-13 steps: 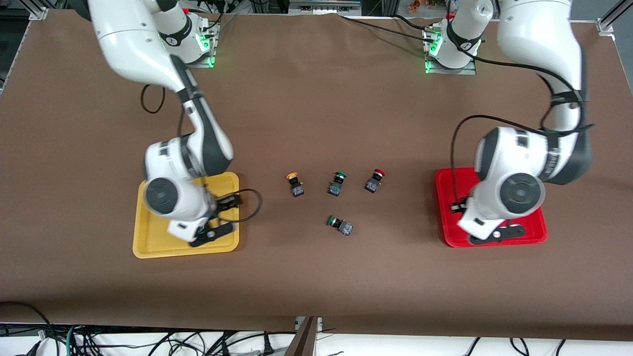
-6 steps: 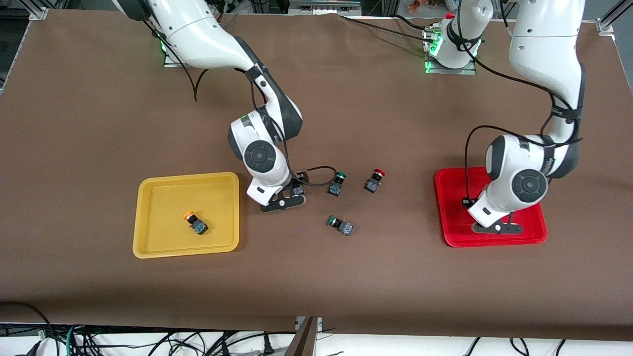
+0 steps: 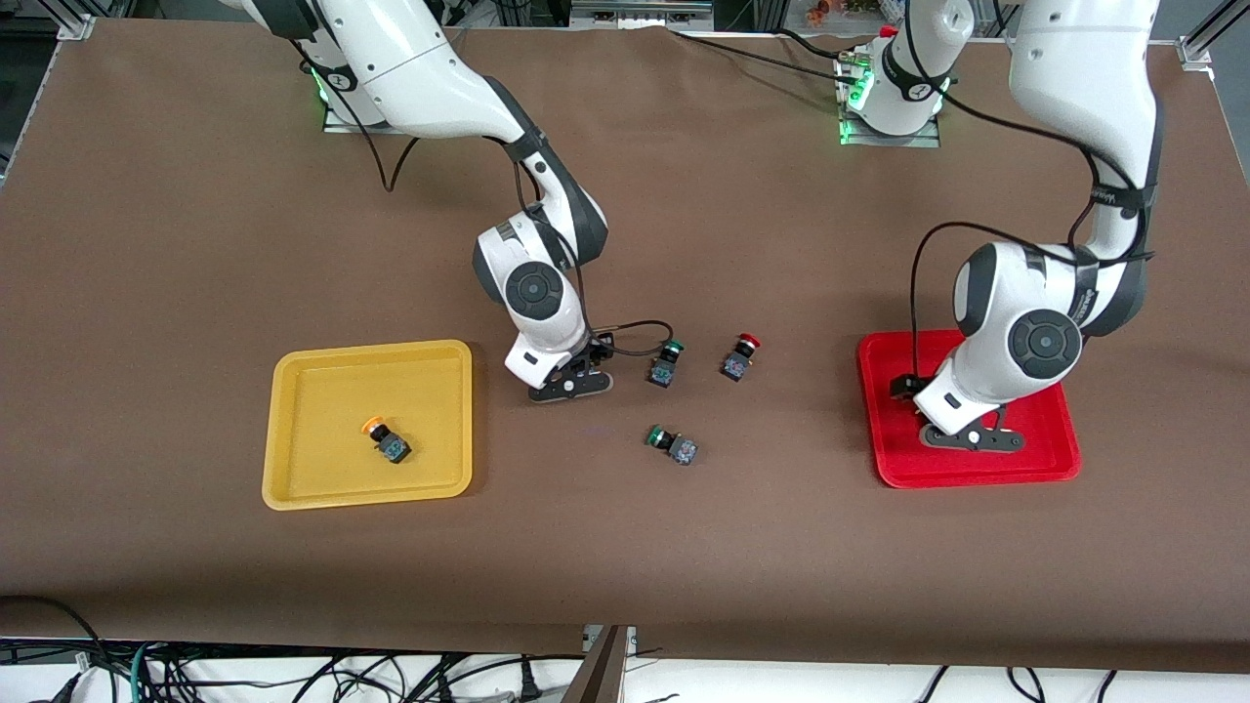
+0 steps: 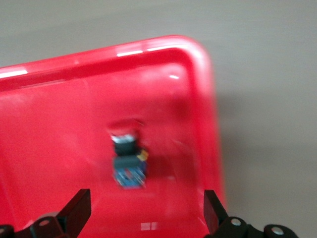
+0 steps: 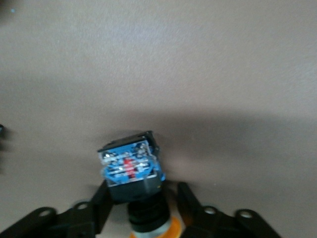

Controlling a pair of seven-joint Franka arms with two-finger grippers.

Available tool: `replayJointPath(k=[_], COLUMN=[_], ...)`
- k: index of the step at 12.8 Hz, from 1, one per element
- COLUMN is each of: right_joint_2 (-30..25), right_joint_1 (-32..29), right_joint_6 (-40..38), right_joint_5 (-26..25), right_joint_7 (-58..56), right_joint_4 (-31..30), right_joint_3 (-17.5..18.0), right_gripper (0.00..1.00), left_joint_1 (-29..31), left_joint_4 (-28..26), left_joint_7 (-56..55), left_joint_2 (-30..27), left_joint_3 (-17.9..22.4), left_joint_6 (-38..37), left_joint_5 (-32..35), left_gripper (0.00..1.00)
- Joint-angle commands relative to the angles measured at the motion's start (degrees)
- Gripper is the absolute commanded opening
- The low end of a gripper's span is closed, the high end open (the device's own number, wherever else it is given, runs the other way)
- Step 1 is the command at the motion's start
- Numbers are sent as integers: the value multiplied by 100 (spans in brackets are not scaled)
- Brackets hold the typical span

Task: Place red and yellow buttons in trays
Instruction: 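Grasp the second orange button with the right gripper, then place the orange button in the yellow tray while the left gripper reaches red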

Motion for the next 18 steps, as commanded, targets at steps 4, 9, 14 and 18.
replayJointPath(k=[4,9,14,18], right_joint_2=[-496,-603,-620,-1628], right_joint_1=[-808,-1831,-2095,-1929], right_joint_6=[-1683,-2024,-1724,-2312], right_joint_5=[2,2,802,243], right_joint_7=[-1443,-3092,-2926,-2153], right_joint_4=[554,330,20,108], right_joint_3=[-126,-223,-232,-232], right_gripper=[0,0,99,99], left_joint_1=[-65,-222,-495,-565], left_joint_4=[84,-57,-461,-725], left_joint_7=[-146,275,188,187], left_joint_2=[-121,459,759,873], left_joint_3=[-1485,-1796,-1796,-1796], left_joint_6=[185,1388,2165,2603], left_joint_5=[-26,88,88,97], left_gripper=[100,100,100,100])
